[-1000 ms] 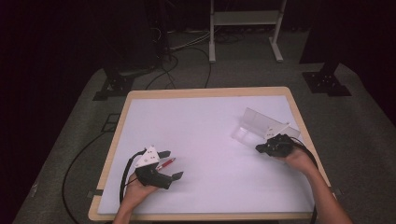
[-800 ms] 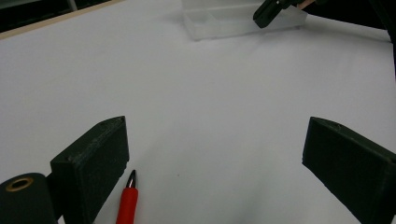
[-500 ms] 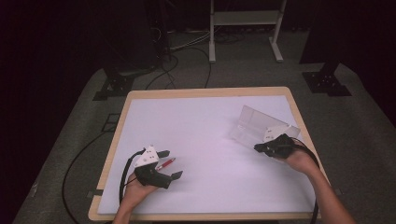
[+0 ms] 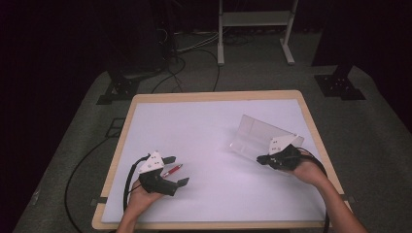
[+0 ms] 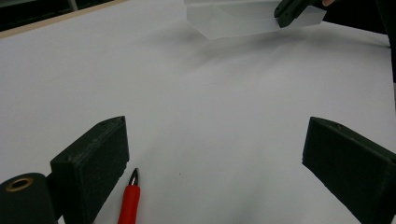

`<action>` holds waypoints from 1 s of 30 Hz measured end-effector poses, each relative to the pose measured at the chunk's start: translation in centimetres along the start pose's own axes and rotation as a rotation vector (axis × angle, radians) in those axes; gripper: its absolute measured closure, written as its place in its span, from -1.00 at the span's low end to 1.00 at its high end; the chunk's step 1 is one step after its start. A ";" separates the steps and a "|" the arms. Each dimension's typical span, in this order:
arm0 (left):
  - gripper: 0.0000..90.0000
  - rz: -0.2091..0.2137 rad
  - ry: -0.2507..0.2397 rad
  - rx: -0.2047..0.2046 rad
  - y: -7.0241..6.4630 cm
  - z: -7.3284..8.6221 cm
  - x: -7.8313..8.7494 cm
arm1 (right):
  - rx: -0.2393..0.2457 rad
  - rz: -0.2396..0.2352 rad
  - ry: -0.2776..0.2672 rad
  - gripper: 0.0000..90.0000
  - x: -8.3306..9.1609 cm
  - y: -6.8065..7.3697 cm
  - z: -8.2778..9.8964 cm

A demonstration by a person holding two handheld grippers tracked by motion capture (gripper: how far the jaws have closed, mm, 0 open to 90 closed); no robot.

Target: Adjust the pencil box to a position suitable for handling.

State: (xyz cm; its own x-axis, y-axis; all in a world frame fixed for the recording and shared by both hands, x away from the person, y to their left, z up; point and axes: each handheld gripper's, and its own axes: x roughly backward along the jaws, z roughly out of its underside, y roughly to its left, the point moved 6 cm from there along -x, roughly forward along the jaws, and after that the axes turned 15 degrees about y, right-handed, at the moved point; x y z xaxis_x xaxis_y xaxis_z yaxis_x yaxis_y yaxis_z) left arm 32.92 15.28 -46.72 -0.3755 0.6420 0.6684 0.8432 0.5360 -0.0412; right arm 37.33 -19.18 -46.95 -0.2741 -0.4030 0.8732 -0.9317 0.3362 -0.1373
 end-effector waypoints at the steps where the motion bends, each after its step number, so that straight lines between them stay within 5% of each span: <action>1: -0.85 0.000 0.000 0.000 0.0 0.0 0.0 | 0.009 -0.004 -0.003 0.92 -0.1 0.2 -0.2; 30: -0.85 0.001 -0.002 0.009 0.3 0.4 0.5 | 0.193 -0.140 0.006 0.91 -2.9 5.0 -4.4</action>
State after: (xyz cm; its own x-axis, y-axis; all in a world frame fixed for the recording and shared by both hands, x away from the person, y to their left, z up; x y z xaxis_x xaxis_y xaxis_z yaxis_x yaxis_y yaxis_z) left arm 32.83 16.01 -46.66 -0.3757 0.6433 0.6671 0.8400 0.5405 -0.0482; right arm 34.51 -12.62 -48.09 -0.1381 -0.4290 0.8927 -0.9890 0.1087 -0.1008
